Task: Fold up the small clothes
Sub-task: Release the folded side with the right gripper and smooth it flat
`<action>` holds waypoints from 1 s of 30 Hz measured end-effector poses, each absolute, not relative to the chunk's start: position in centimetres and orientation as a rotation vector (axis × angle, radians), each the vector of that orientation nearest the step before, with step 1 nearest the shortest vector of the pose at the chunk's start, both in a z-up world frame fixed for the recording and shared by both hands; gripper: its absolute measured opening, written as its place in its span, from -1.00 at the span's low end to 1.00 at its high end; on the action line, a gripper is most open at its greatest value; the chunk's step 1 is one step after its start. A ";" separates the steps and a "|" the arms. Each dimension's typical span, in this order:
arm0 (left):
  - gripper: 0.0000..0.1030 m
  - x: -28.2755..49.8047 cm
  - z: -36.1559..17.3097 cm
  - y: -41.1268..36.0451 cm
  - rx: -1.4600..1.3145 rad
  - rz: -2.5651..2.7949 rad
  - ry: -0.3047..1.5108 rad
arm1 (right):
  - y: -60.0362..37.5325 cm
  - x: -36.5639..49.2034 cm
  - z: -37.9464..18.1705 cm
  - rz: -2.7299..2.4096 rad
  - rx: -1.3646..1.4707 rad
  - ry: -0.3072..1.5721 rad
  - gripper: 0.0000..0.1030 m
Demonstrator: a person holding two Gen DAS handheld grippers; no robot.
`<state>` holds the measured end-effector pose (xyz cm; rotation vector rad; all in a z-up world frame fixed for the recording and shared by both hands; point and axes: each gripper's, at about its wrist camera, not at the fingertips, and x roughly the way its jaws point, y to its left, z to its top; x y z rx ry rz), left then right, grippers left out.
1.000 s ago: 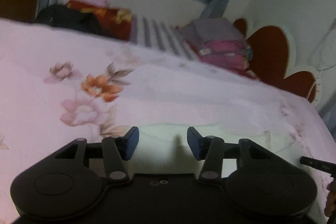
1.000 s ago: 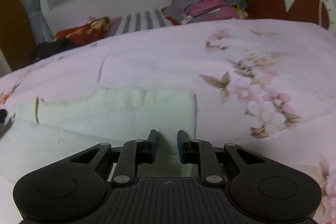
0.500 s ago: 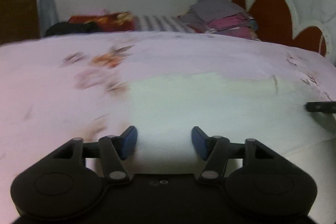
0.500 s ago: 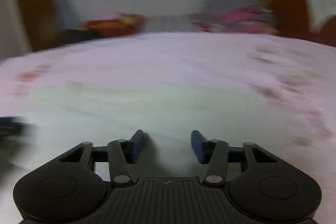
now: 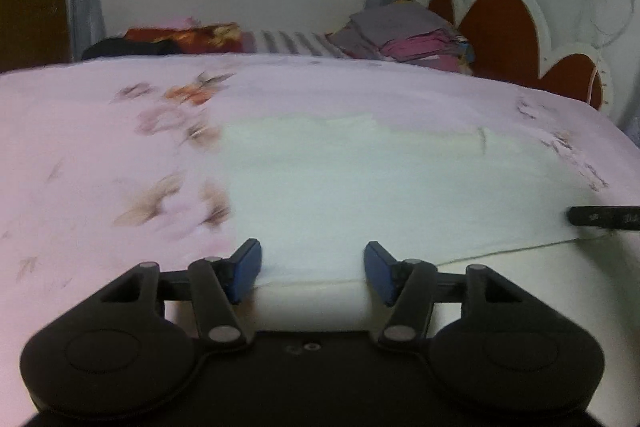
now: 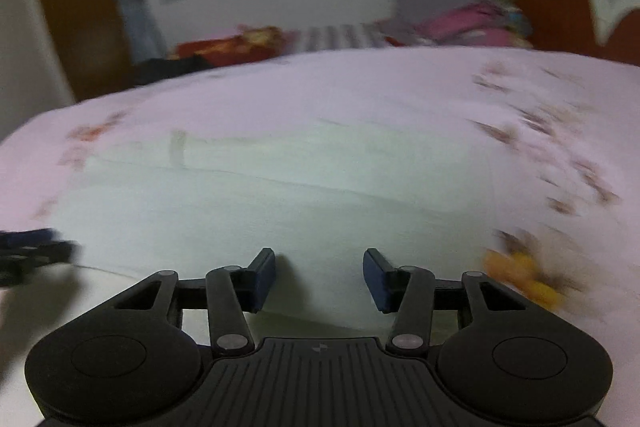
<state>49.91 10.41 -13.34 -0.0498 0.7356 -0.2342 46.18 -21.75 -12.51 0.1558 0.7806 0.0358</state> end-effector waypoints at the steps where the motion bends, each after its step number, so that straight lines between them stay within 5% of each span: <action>1: 0.13 49.8 -13.4 10.9 -0.060 -0.234 0.738 | -22.9 46.2 -12.7 0.003 0.171 0.779 -0.10; 3: 0.15 49.7 -13.3 11.3 -0.044 -0.213 0.768 | -24.4 45.6 -12.7 -0.014 0.177 0.780 -0.43; 8: 0.10 48.0 -11.4 11.6 -0.094 -0.211 0.677 | -23.9 45.0 -11.4 -0.024 0.183 0.763 -0.42; 20: 0.38 48.6 -13.0 11.1 0.015 -0.240 0.817 | -23.9 44.7 -12.0 -0.087 0.149 0.817 -0.42; 25: 0.89 46.4 -13.0 11.7 0.041 -0.182 0.789 | -24.4 41.8 -9.6 -0.122 0.217 0.750 -0.41; 26: 0.89 45.9 -12.7 11.7 0.049 -0.178 0.790 | -24.6 40.9 -9.4 -0.140 0.235 0.740 -0.18; 27: 0.89 45.2 -12.6 11.8 0.056 -0.176 0.791 | -24.8 40.1 -9.3 -0.153 0.246 0.730 0.32; 30: 0.87 43.4 -12.3 12.1 0.064 -0.169 0.785 | -25.3 37.8 -8.9 -0.160 0.271 0.704 0.44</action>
